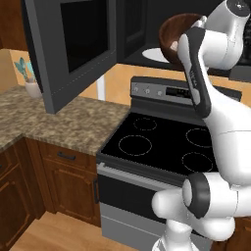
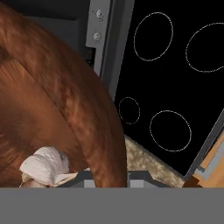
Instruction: Pick the garlic from the sink and place it in the bowl. Then pick the bowl and place it in the microwave. Then close the microwave door and press the start button.
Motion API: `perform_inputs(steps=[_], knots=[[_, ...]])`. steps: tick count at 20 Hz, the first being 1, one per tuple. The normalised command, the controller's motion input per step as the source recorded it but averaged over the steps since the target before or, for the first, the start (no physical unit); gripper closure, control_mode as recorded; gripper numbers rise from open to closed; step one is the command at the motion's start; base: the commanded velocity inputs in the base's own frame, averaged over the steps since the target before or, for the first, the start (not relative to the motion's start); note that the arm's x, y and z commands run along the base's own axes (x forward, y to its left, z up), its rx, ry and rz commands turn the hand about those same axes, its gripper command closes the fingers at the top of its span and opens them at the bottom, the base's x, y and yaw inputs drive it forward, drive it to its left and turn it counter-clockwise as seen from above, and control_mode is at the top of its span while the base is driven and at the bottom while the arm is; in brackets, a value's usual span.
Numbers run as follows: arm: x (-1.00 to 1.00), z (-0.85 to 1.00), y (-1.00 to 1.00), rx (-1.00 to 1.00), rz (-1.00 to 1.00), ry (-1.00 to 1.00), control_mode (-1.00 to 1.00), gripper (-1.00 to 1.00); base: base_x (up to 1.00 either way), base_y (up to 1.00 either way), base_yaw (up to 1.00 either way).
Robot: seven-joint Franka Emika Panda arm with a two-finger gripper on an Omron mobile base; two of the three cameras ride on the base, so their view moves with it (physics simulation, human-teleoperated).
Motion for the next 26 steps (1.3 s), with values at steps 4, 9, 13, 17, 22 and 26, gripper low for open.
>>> perform_inputs(steps=[4,9,13,17,22,26], knots=[[0.93,0.01,-0.03,0.00,0.00,0.00,-1.00,1.00,0.00,0.00,0.00],[0.81,0.00,-0.15,0.01,0.00,0.00,-1.00,1.00,0.00,0.00,0.00],[0.77,0.00,-0.21,0.00,0.00,0.04,-1.00,1.00,0.00,0.00,0.00],[0.74,-0.14,-0.21,0.00,0.00,0.06,-1.00,1.00,0.00,0.00,0.00],[0.56,-0.32,-0.12,0.00,0.00,0.03,-1.00,1.00,0.00,0.00,0.00],[0.56,-0.24,-0.18,0.00,0.00,0.00,-1.00,1.00,0.00,0.00,0.00]])
